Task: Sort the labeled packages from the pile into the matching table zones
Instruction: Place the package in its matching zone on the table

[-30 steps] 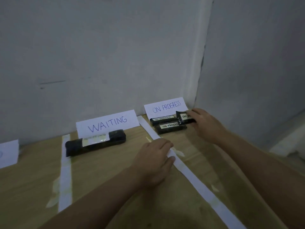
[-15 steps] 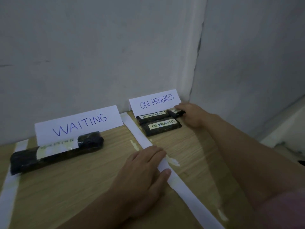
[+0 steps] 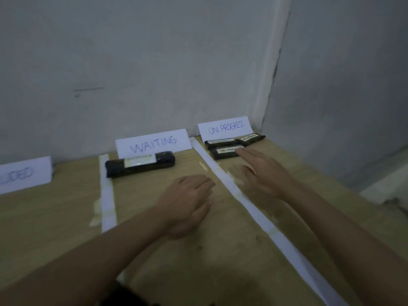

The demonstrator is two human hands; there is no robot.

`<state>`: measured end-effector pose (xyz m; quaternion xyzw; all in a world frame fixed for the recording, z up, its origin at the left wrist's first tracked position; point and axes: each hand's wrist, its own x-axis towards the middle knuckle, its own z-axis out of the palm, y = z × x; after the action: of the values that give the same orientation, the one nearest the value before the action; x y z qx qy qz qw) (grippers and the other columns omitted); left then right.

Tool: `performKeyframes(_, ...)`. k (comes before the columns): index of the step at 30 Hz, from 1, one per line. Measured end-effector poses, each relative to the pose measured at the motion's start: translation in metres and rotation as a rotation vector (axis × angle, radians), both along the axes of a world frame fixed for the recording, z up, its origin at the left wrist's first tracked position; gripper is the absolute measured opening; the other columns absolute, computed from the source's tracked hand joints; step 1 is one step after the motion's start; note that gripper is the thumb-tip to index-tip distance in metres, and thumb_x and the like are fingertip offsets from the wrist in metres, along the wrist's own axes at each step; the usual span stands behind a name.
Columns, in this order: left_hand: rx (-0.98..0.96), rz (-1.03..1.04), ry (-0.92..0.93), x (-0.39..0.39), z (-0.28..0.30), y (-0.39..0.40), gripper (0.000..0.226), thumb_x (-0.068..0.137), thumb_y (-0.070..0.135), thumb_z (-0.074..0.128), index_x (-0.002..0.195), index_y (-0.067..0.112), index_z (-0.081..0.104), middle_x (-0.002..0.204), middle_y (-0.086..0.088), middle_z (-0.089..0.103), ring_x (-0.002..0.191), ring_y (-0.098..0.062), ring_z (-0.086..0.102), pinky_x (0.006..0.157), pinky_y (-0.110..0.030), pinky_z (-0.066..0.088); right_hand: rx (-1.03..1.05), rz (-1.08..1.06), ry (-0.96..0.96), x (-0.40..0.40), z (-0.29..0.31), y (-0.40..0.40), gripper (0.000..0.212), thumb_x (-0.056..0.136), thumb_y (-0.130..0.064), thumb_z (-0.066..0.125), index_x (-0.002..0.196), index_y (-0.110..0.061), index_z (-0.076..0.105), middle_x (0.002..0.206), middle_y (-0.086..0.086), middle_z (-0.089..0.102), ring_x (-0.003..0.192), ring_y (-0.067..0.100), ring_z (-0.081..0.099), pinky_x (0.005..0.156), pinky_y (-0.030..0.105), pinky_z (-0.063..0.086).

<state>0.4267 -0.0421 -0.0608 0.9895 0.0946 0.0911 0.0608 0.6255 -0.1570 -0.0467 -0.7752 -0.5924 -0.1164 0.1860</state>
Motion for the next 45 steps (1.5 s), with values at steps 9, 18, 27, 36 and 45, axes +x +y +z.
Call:
performKeyframes(9,0.132,-0.072,0.133,-0.116,0.038,-0.049,0.086,0.071,0.056,-0.005,0.14,0.021,0.033,0.147,0.004,0.035,0.137,-0.01,0.029,0.108,-0.024,0.017,-0.063,0.27,-0.011,-0.147,0.018,-0.079,0.041,0.09,-0.025,0.045,0.126,-0.008,0.054,0.128,0.009,0.057,0.116,0.025,0.054,0.098,0.03,0.038)
performKeyframes(18,0.031,-0.127,0.193,-0.175,0.048,-0.092,0.052,0.094,0.045,0.025,0.134,0.018,0.042,0.139,0.0,0.046,0.127,-0.015,0.042,0.105,-0.027,0.03,-0.286,0.352,0.177,-0.225,0.015,-0.127,0.055,0.075,-0.008,0.054,0.129,-0.02,0.052,0.127,-0.004,0.055,0.114,0.014,0.049,0.097,0.029,0.04)
performKeyframes(27,-0.723,0.102,-0.21,-0.195,0.056,-0.099,0.018,0.092,0.017,0.053,0.109,0.016,0.059,0.1,-0.004,0.067,0.08,-0.013,0.068,0.075,-0.016,0.052,0.161,0.232,0.726,-0.231,0.031,-0.122,0.016,0.087,-0.01,0.06,0.094,-0.025,0.061,0.091,-0.005,0.065,0.081,0.009,0.065,0.072,0.029,0.055)
performKeyframes(36,-1.198,0.229,-0.437,-0.203,0.077,-0.092,0.018,0.095,0.014,0.046,0.106,0.014,0.061,0.087,-0.004,0.069,0.067,-0.014,0.066,0.061,-0.018,0.053,0.298,0.202,0.964,-0.246,0.063,-0.111,0.017,0.09,-0.011,0.056,0.096,-0.025,0.064,0.091,-0.004,0.063,0.083,0.014,0.064,0.073,0.033,0.055)
performKeyframes(45,-1.193,0.314,-0.482,-0.196,0.073,-0.092,0.017,0.096,0.013,0.046,0.104,0.015,0.061,0.09,-0.007,0.069,0.066,-0.013,0.068,0.057,-0.016,0.051,0.331,0.106,0.211,-0.254,0.045,-0.097,0.024,0.081,-0.019,0.067,0.104,-0.013,0.066,0.101,0.001,0.064,0.095,0.018,0.057,0.088,0.037,0.047)
